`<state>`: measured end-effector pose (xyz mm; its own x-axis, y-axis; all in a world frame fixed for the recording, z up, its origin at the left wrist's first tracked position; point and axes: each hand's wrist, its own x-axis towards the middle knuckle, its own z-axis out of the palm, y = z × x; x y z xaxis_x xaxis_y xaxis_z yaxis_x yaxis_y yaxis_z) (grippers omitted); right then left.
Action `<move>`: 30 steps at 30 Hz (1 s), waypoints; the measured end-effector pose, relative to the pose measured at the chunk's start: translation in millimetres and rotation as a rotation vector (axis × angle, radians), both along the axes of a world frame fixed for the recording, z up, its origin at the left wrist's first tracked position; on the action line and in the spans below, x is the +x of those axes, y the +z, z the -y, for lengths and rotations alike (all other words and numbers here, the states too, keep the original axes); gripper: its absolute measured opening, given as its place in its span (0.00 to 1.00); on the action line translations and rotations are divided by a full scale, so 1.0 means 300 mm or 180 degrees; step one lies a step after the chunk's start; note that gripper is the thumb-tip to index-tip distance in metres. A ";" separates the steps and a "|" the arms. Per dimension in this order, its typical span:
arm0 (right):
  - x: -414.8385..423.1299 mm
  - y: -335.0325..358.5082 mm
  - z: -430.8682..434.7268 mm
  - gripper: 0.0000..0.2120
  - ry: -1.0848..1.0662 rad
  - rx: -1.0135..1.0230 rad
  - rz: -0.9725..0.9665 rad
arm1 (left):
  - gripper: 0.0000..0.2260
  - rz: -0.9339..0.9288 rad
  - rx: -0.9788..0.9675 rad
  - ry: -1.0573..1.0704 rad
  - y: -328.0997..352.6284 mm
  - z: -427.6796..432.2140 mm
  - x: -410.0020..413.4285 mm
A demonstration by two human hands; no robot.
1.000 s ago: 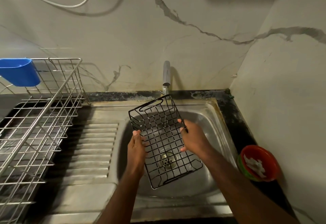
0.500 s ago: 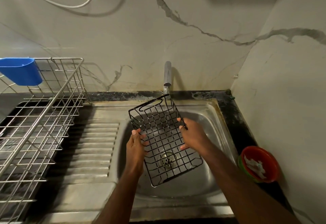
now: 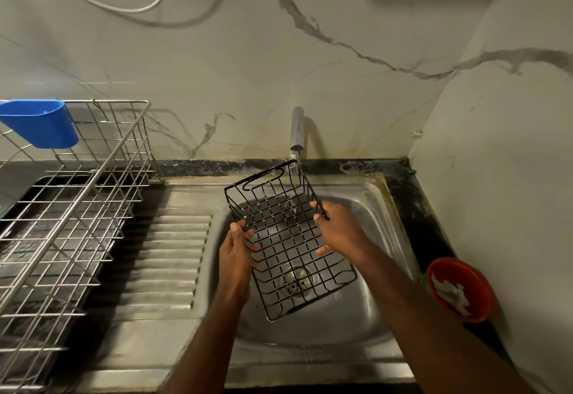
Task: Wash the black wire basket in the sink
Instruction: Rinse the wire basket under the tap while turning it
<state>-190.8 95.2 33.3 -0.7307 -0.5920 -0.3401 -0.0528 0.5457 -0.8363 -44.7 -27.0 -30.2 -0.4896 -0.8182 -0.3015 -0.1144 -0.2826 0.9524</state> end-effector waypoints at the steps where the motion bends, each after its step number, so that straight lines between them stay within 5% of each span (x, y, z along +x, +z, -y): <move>1: -0.001 0.004 0.004 0.20 0.0014 0.0001 -0.0019 | 0.23 0.0000 0.0017 0.0004 0.002 0.002 0.000; 22: 0.007 -0.013 -0.013 0.19 -0.0144 -0.0156 -0.0090 | 0.24 0.0013 -0.0025 -0.0054 0.038 -0.019 0.009; 30: 0.006 -0.026 -0.046 0.19 -0.0272 -0.0235 -0.0151 | 0.32 0.0012 -0.0232 -0.0155 0.067 -0.048 0.001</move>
